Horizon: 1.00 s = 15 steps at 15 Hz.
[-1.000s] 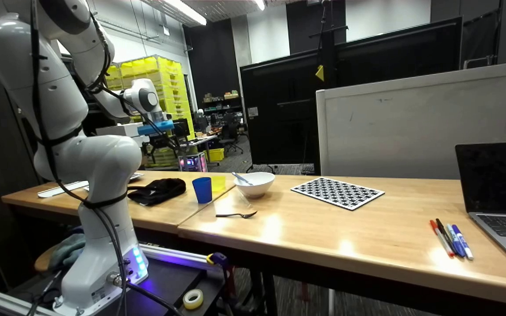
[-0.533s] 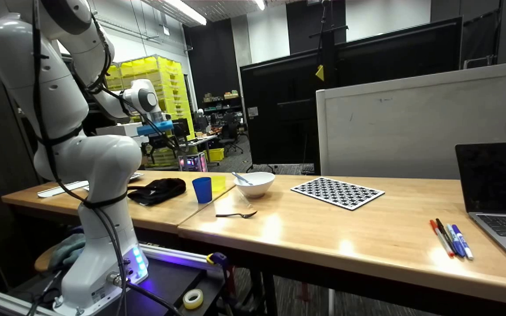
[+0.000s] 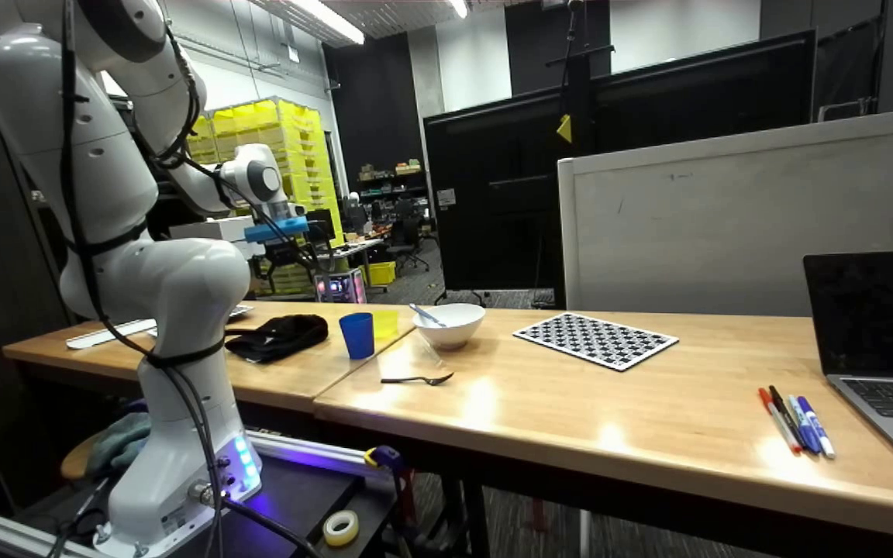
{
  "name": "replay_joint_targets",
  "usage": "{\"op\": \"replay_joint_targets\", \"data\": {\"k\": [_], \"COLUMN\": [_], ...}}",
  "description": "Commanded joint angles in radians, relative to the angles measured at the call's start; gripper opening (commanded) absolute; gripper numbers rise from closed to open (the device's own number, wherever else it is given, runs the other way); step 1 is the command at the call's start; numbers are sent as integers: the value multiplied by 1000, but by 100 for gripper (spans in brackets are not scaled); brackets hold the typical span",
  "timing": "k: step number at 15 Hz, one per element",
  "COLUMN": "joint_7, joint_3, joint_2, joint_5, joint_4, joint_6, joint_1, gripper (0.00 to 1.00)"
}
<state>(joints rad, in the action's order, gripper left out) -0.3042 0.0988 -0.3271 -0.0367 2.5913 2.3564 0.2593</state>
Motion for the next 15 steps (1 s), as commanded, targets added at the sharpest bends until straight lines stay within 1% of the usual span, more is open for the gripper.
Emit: {"op": "replay_joint_targets", "data": {"k": [1,5,7,12,15], "joint_7": [-26,-20,-10,-11,-20], "joint_3": [-1,12,30,90,118], "joint_2": [54,111,138,211,277], "joint_5": [21,46,69,115,131], "joint_4": [-31,-71,-94,-152,-200], "joint_6": [-4,-26,-38,-14,-5], "joint_1": [-5,5,14,39,45], "gripper": [100,100,100,100,100]}}
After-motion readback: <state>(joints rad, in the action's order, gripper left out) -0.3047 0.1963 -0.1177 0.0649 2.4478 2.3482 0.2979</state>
